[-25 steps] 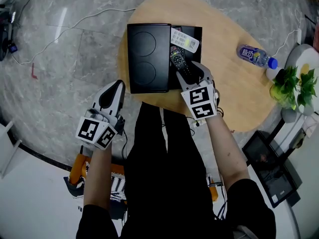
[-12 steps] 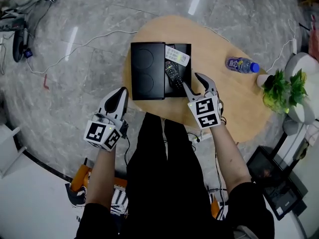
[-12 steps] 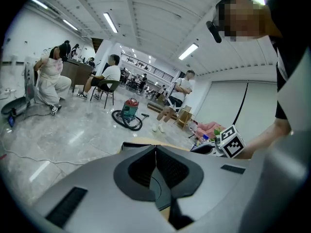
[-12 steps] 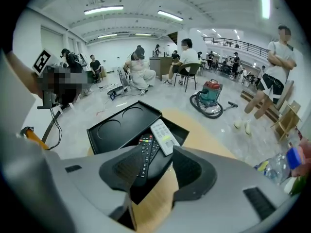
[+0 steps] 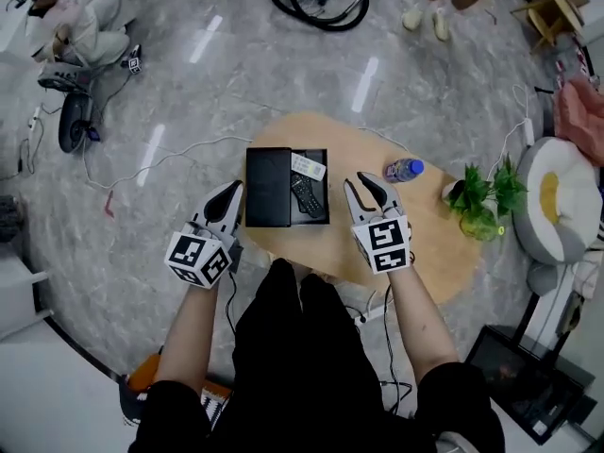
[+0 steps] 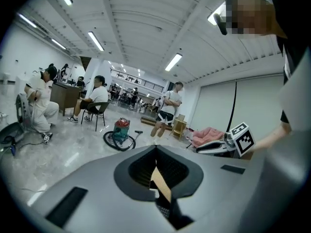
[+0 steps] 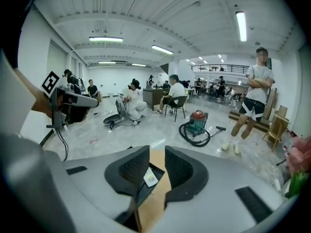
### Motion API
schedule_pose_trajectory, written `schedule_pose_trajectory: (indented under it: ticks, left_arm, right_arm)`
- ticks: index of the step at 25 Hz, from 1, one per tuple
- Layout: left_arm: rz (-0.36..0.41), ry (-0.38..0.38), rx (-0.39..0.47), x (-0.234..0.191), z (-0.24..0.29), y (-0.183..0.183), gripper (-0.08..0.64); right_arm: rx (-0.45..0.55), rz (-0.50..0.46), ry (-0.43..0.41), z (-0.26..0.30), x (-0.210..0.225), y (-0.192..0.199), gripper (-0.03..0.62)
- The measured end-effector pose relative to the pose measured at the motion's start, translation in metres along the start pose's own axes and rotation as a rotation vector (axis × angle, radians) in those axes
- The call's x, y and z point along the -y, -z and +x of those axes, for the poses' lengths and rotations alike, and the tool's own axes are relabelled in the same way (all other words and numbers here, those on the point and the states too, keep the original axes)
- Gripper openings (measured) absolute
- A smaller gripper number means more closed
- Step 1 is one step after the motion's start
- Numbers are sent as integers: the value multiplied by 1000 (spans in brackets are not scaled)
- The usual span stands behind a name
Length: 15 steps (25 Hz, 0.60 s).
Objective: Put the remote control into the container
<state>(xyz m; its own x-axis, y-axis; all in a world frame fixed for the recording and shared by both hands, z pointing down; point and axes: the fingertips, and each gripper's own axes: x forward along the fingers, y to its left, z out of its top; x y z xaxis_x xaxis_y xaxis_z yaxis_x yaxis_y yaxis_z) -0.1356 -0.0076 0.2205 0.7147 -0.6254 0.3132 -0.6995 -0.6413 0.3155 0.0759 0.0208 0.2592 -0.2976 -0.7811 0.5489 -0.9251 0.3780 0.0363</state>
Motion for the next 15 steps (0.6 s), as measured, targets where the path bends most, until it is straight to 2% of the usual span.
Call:
schedule_pose_trajectory:
  ticks: [5,11,15]
  left_arm:
    - [22,27,44,43,-6,-43,7]
    - [56,58,123,97,-18,-87,7]
    - [114,47,196,124,-33,-114,6]
  right_arm:
    - [103,28,64,-75,38,-45,96]
    - [242,198,147,-152,72,-62,41]
    - [317,325,149,-191,78,-62,23]
